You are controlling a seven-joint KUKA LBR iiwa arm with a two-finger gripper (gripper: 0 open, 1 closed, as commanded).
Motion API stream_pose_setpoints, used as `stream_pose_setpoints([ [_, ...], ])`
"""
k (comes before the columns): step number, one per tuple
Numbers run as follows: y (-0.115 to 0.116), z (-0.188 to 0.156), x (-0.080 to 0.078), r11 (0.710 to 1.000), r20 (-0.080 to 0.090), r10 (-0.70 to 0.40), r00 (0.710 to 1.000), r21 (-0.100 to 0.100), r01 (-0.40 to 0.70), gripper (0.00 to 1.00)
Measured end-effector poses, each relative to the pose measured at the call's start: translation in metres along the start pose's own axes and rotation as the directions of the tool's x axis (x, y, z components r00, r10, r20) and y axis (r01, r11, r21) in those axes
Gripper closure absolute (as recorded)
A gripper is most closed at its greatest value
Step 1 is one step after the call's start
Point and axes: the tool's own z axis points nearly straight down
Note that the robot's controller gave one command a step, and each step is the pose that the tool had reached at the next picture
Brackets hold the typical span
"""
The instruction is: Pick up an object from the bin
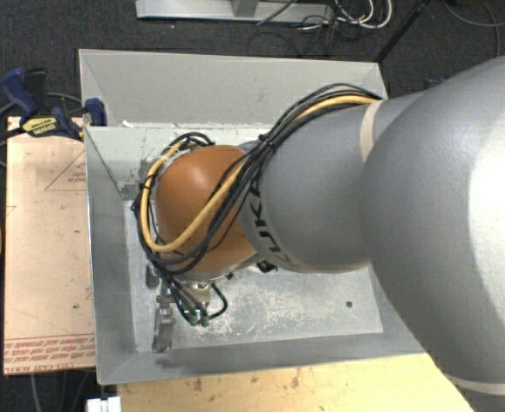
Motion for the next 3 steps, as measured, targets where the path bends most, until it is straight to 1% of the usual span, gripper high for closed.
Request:
stream_pose_setpoints([
  [1, -0.039, 0.065, -0.003, 0.998, 0.015, -0.062, 0.998, -0.002, 0.062, 0.0],
  [2, -0.111, 0.048, -0.025, 1.0, 0.011, -0.025, 1.0, 0.002, 0.025, 0.0],
  [3, -0.152, 0.07, -0.069, 0.988, 0.015, -0.154, 0.988, -0.001, 0.154, 0.0],
])
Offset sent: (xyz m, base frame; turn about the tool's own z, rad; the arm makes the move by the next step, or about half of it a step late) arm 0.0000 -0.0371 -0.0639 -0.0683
